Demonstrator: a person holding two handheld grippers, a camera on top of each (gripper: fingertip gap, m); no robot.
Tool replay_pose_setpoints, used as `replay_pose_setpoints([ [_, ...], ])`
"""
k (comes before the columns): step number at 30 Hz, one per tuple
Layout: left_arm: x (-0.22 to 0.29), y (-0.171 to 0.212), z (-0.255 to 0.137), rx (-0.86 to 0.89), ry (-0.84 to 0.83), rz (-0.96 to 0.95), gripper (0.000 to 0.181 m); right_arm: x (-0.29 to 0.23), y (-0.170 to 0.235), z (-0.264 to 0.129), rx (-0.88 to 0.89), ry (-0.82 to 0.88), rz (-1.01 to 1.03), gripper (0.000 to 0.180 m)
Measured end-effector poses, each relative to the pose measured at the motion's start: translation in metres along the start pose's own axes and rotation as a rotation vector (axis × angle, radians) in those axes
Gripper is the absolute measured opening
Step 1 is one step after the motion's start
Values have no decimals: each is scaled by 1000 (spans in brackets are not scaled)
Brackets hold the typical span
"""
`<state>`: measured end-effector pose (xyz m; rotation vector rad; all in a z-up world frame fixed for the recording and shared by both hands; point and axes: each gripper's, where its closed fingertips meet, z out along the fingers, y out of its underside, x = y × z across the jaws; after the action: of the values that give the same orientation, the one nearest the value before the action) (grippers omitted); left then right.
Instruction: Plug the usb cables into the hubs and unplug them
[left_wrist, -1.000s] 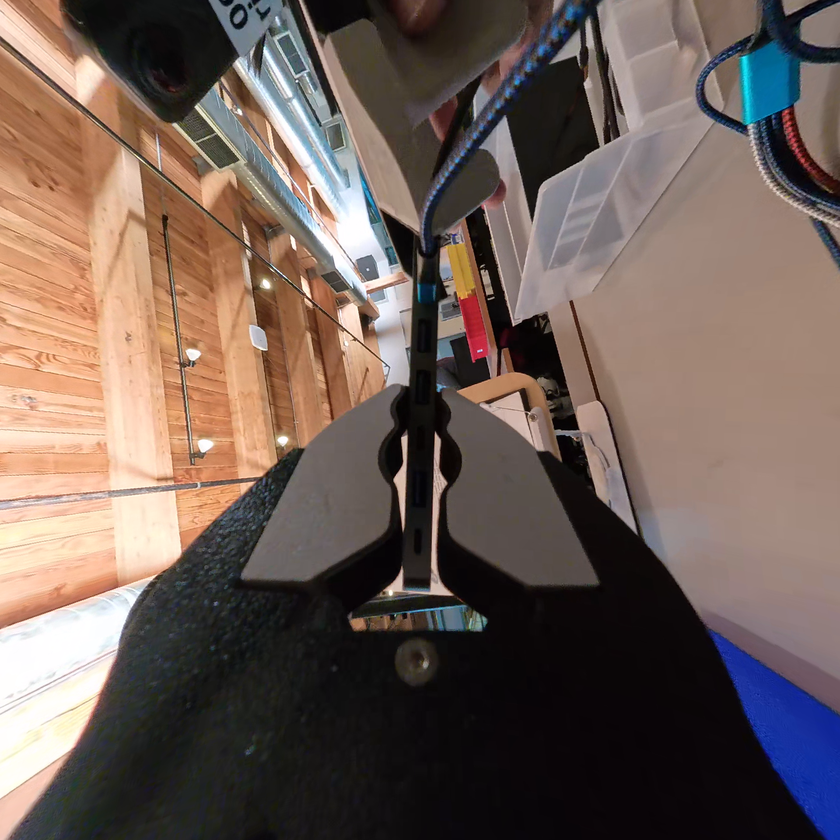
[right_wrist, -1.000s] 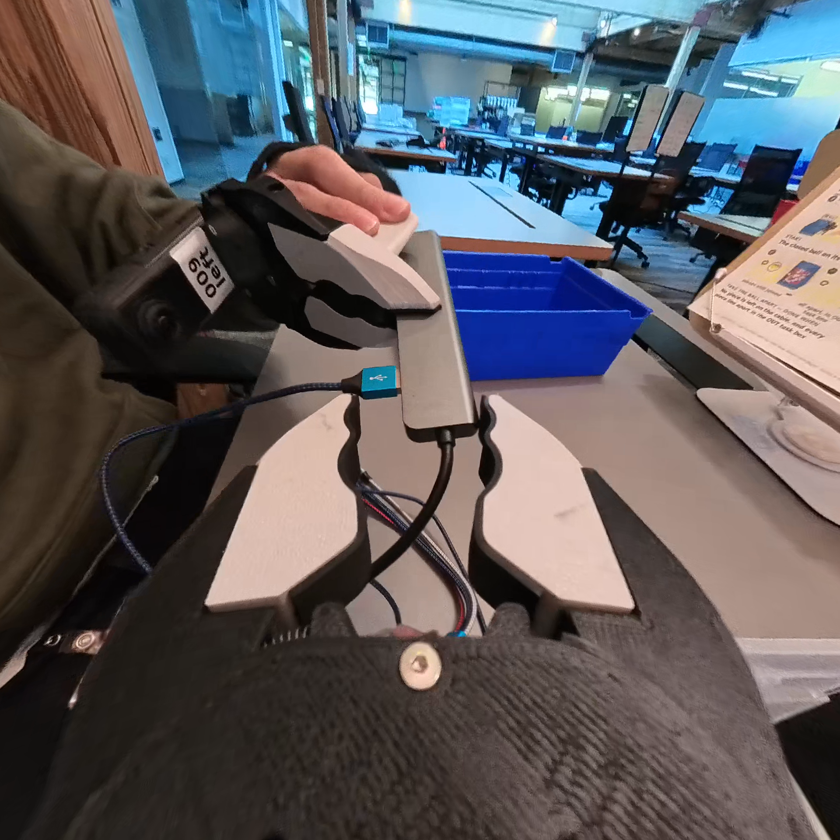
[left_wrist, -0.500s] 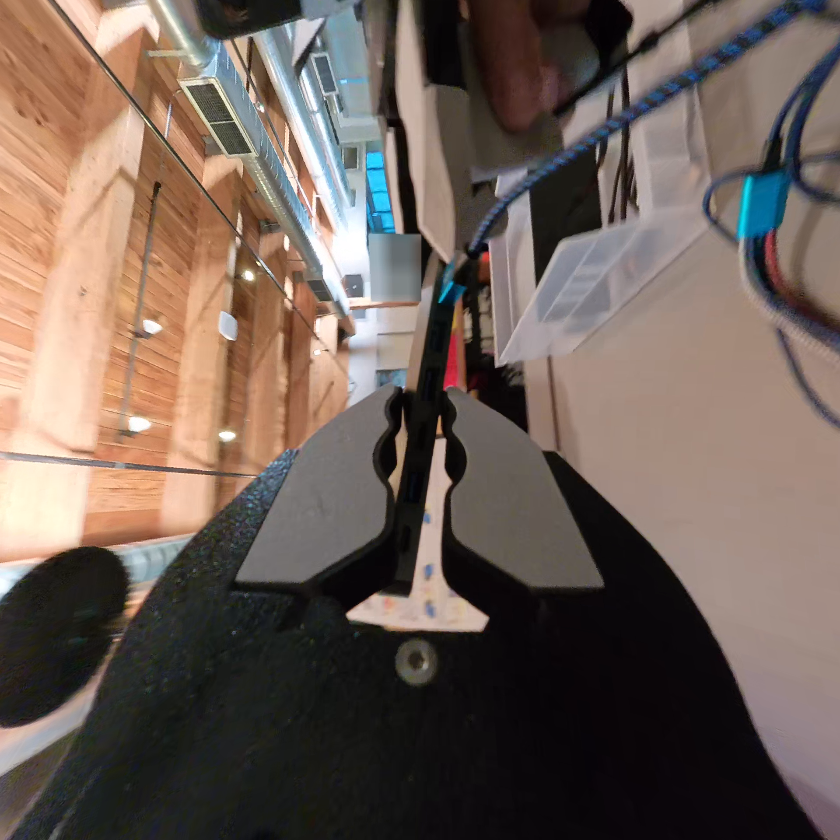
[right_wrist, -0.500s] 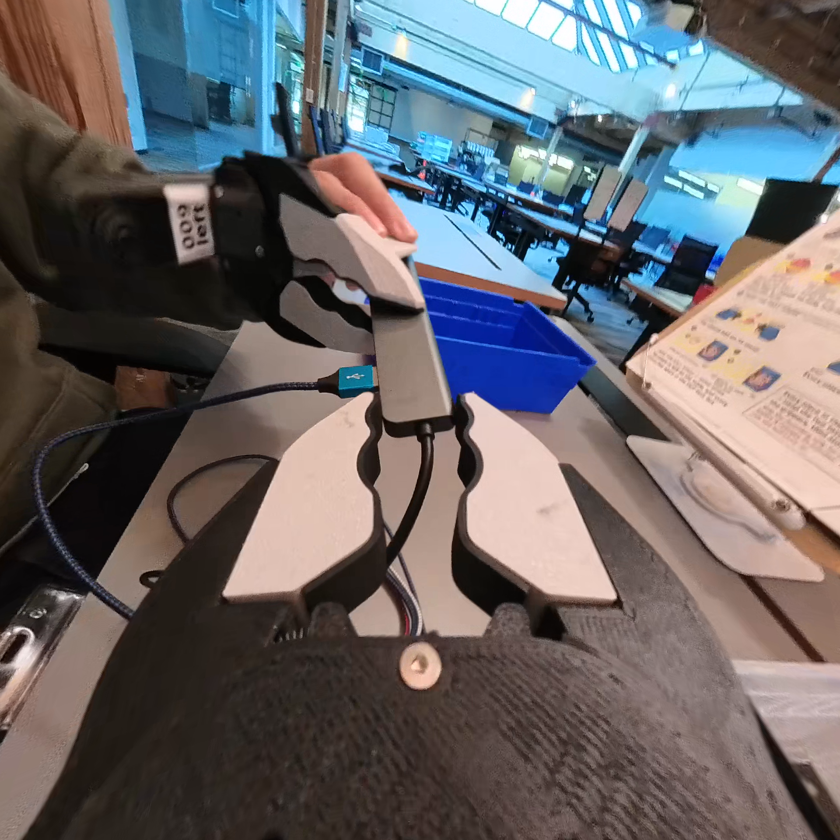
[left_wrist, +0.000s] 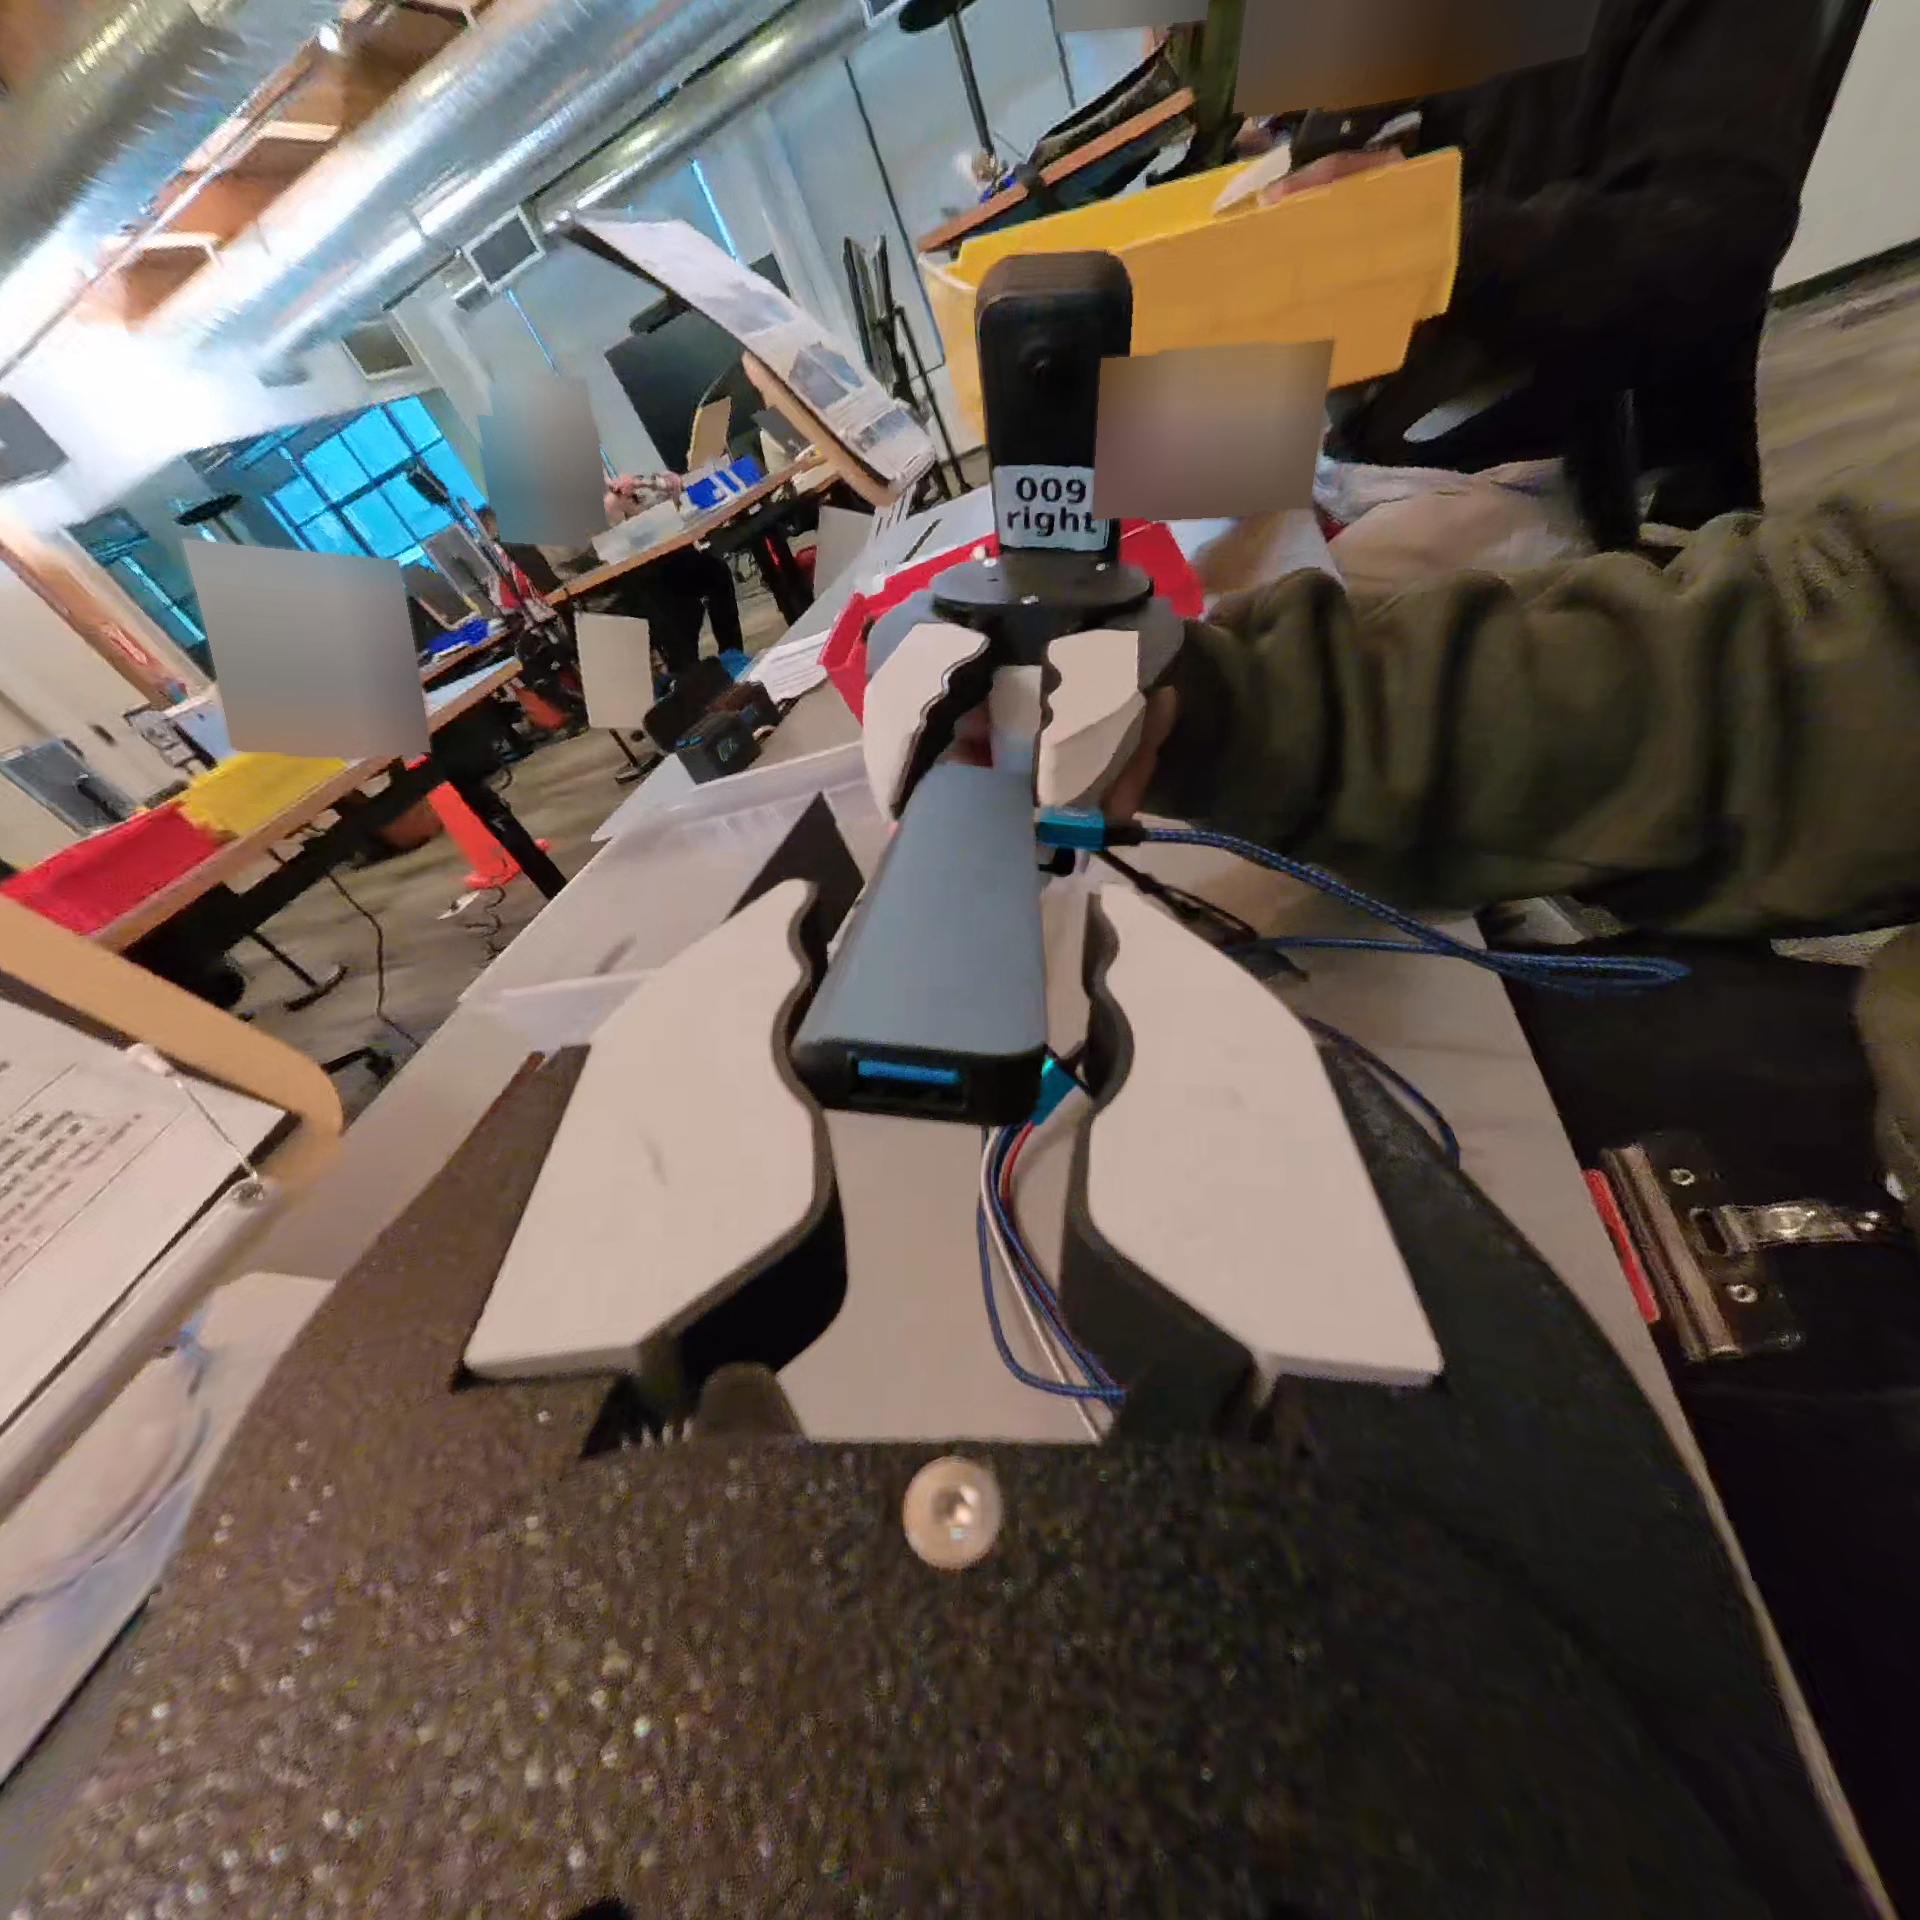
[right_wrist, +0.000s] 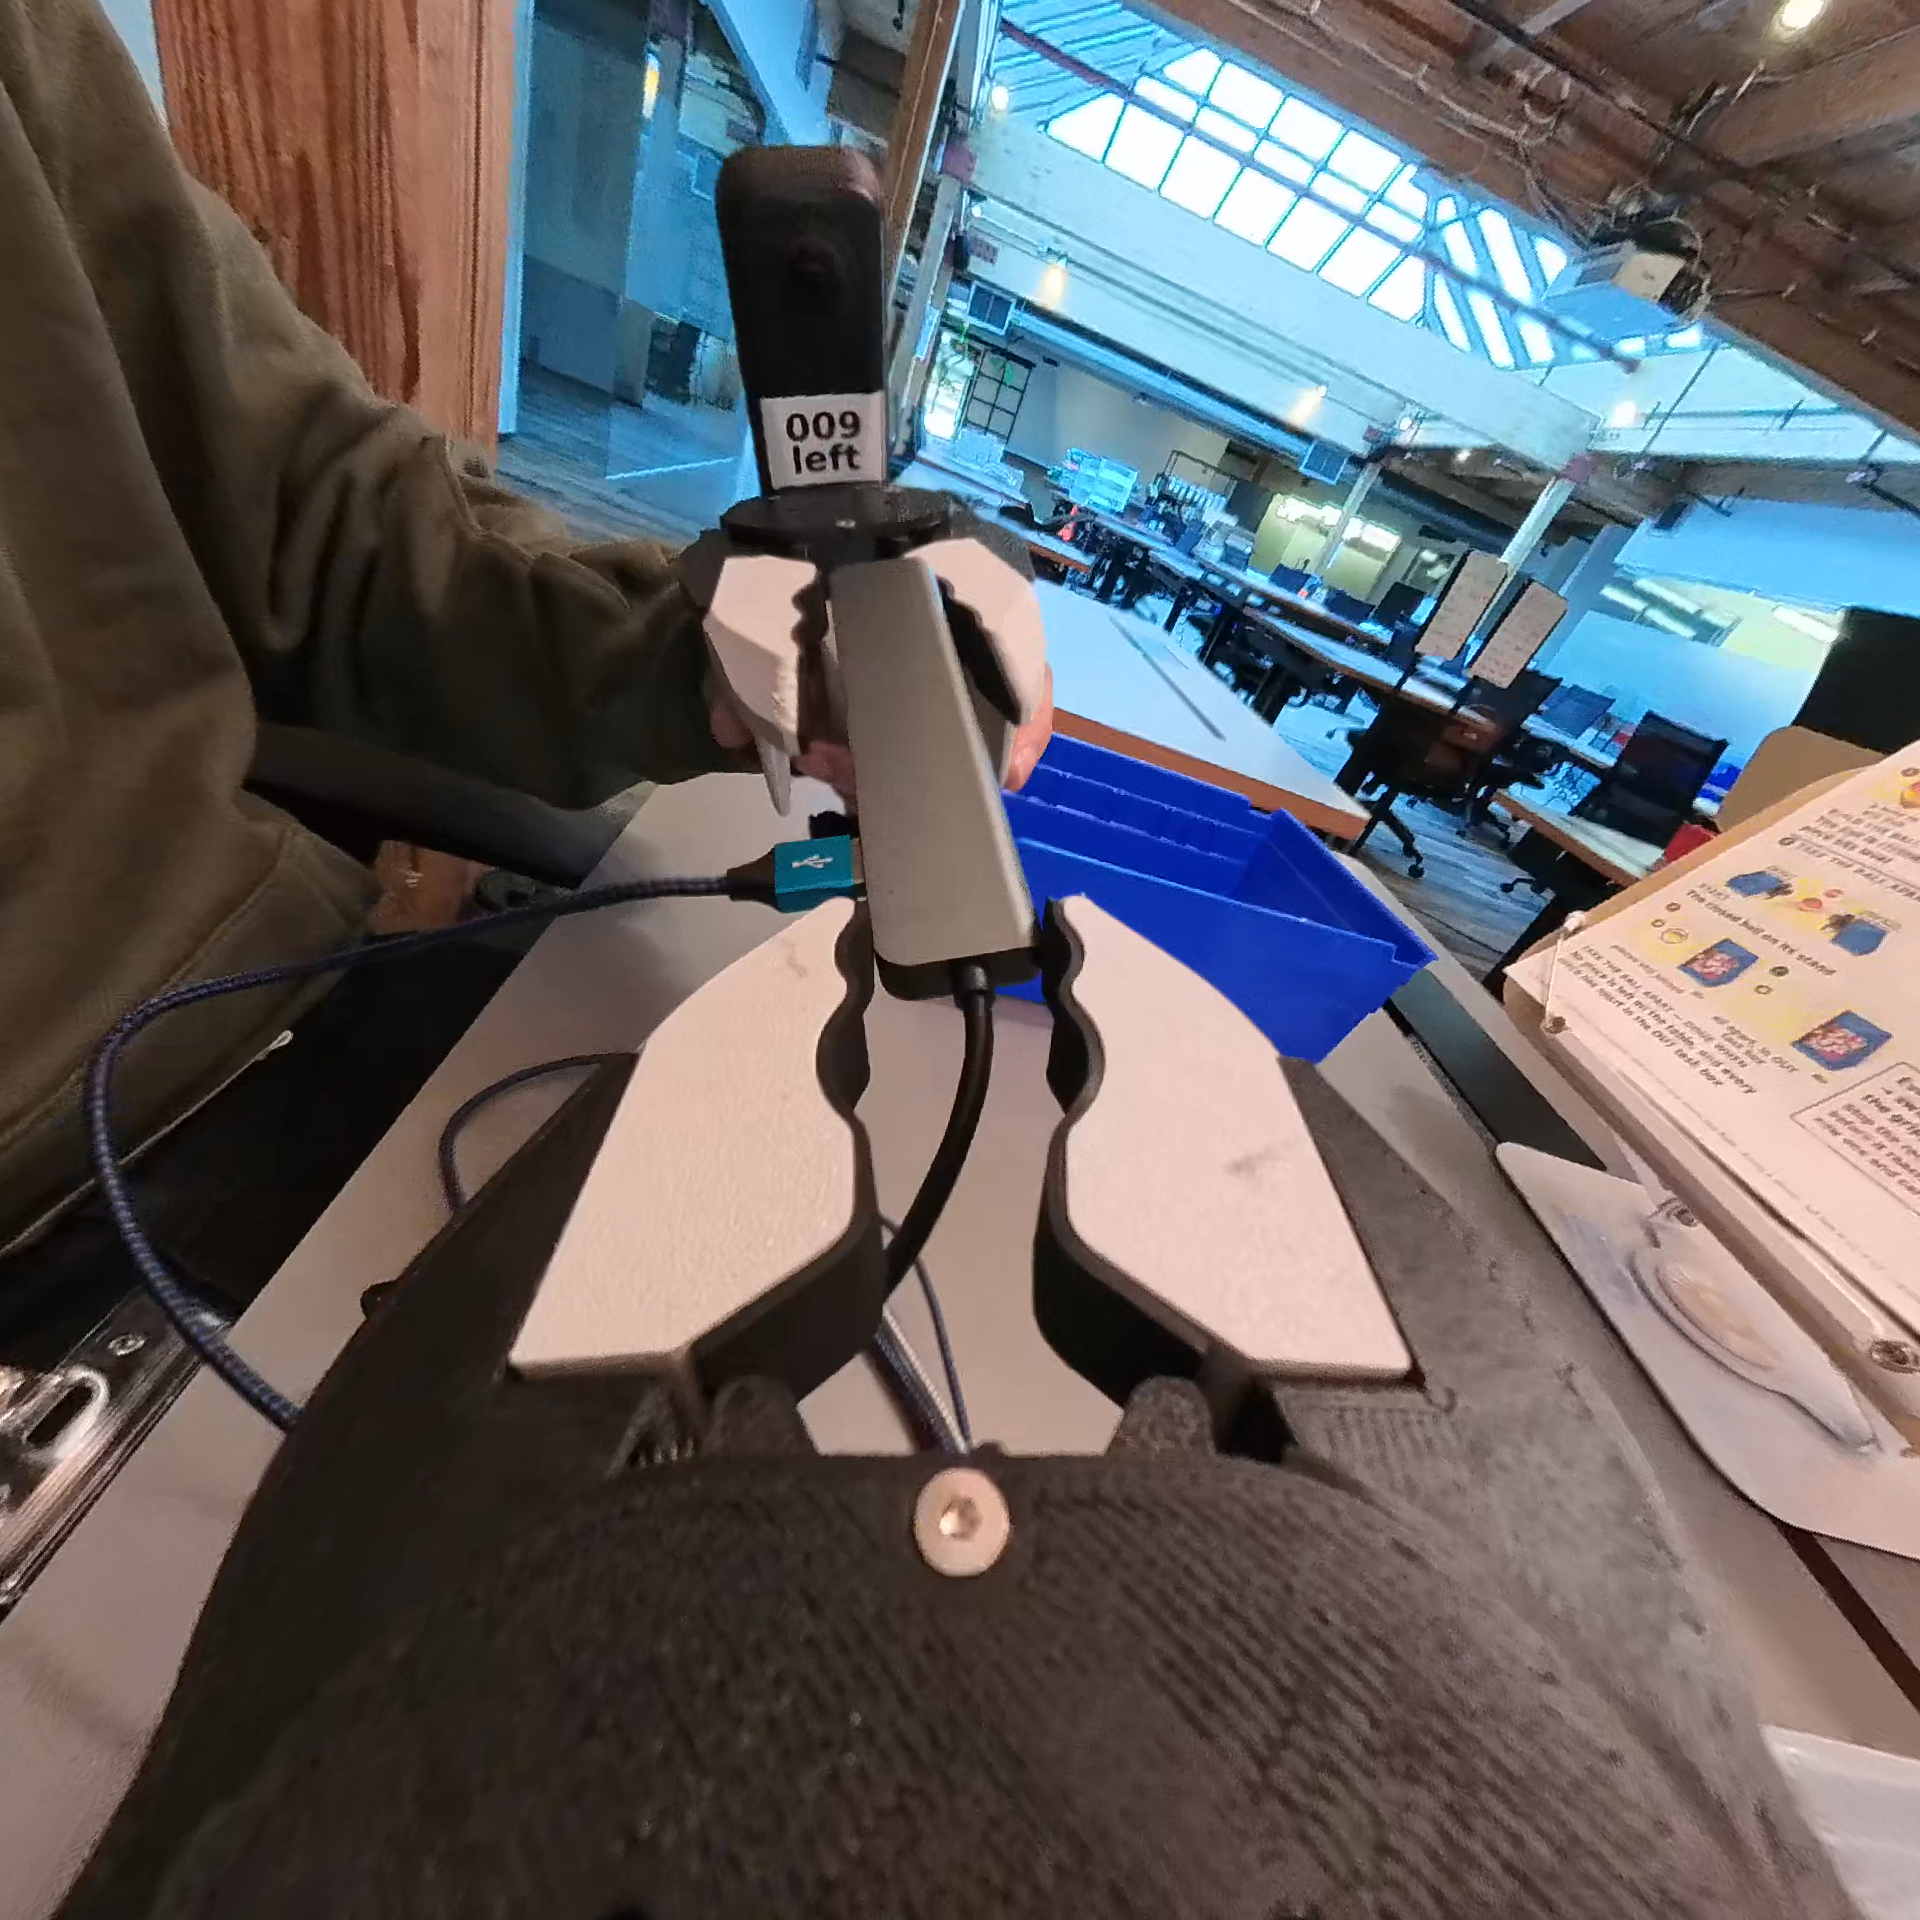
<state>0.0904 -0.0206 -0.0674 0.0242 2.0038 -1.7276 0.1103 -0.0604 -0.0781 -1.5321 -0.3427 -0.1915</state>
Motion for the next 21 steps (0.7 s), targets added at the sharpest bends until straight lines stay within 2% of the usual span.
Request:
replay_pose_setpoints([
  [2, 3, 6, 0, -32, 14, 40, 36, -4, 4, 0, -16, -27, 6, 31],
  [11, 6, 27, 2, -164, 19, 82, 35, -5, 21, -3, -113, -44, 16, 31],
  [14, 5, 28, 2, -173, -4, 80, 34, -1, 21, -2, -95, -19, 18, 32],
  [18, -6, 34, 1, -177, -100, 40, 34, 17, 25, -3, -66, 74, 125, 33],
  [21, -33, 43, -8, -174, -278, -30, 34, 42, 20, -11, -74, 224, 198, 48],
])
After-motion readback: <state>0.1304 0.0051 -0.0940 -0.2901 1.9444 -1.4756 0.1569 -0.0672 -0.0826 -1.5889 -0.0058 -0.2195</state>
